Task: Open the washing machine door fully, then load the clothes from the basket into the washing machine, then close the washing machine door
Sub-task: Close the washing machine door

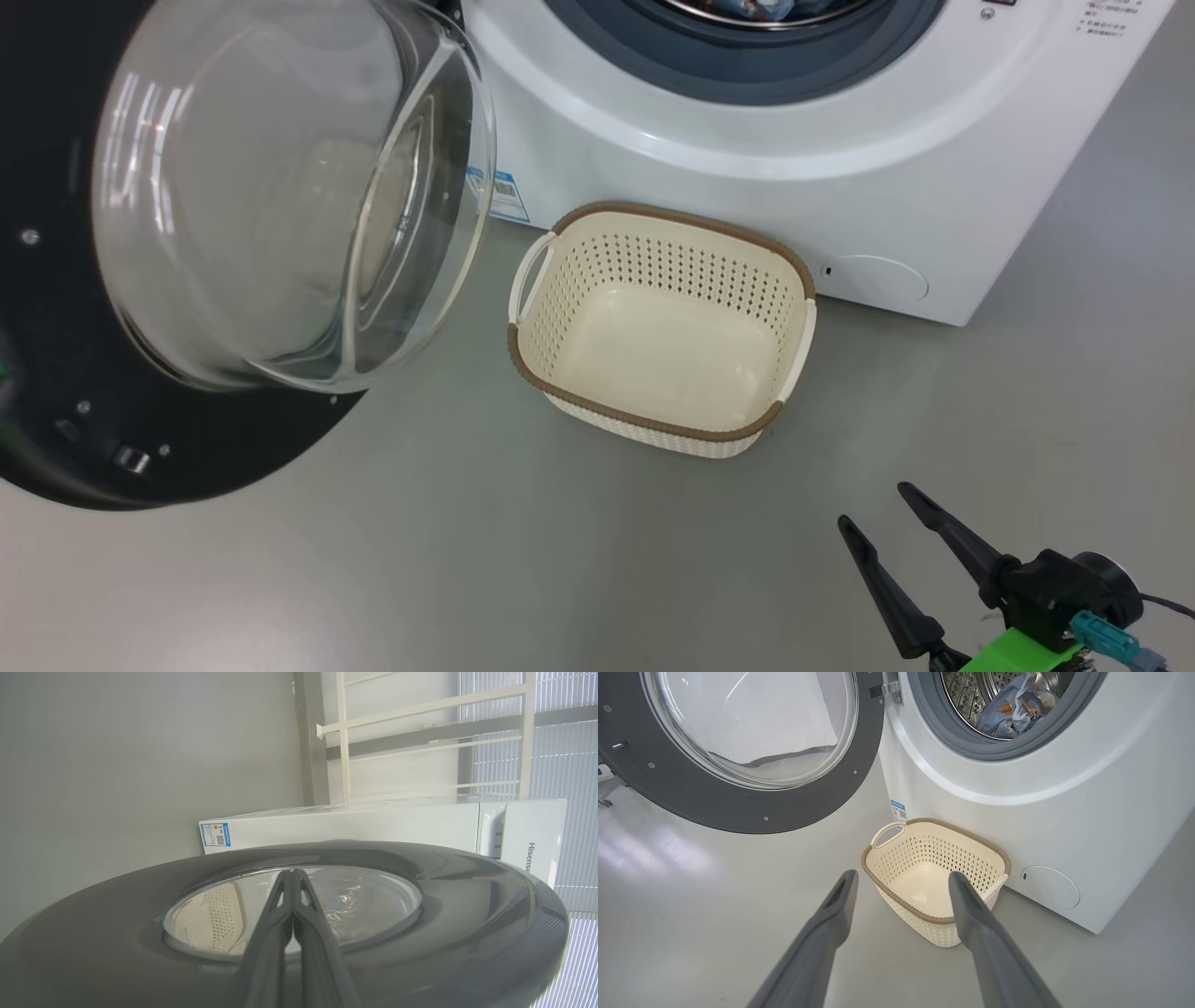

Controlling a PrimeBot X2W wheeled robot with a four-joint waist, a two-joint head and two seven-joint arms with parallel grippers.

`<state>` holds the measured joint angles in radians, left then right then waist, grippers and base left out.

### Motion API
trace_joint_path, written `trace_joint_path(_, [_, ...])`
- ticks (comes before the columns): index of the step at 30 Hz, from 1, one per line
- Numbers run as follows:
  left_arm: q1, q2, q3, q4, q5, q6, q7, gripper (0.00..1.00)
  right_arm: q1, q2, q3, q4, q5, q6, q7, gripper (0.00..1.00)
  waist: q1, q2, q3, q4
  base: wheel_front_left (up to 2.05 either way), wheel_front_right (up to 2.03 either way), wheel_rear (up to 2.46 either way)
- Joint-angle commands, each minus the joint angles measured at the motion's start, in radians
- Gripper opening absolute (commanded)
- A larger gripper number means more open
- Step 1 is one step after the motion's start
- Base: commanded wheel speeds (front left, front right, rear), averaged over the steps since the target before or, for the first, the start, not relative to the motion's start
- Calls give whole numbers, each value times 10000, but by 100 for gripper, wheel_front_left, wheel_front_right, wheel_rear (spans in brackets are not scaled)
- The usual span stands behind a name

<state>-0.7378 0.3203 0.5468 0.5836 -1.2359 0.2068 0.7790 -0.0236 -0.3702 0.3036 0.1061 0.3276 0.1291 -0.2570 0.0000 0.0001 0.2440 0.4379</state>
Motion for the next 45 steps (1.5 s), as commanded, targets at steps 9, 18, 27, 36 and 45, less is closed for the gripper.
trace_joint_path(9, [751, -219, -274, -1727, -448, 318, 1092, 0, -170, 613, 15, -158, 144, 16, -48, 100, 0, -1, -638, -238, 0, 0, 0])
trace_joint_path(18, [1125, -1028, -392, -3001, -867, 706, 1554, 0, -144, 1066, -79, -81, 116, 16, -48, 100, 0, -1, -1053, -539, 0, 0, 0])
trace_joint_path(27, [1363, -1963, -803, -3936, -893, 952, 1469, 0, -176, 1373, -88, -56, 70, 16, -48, 100, 0, -1, -1349, -1067, 0, 0, 0])
trace_joint_path(36, [1208, -2553, -1598, -4112, -869, 501, 860, 0, -217, 1650, -16, 14, 77, 16, -48, 100, 0, -1, -1518, -2018, 0, 0, 0])
trace_joint_path(45, [886, -2690, -2419, -3505, -1122, -250, -297, 0, -248, 1852, 87, 91, 92, 16, -48, 100, 0, -1, -1760, -3003, 0, 0, 0])
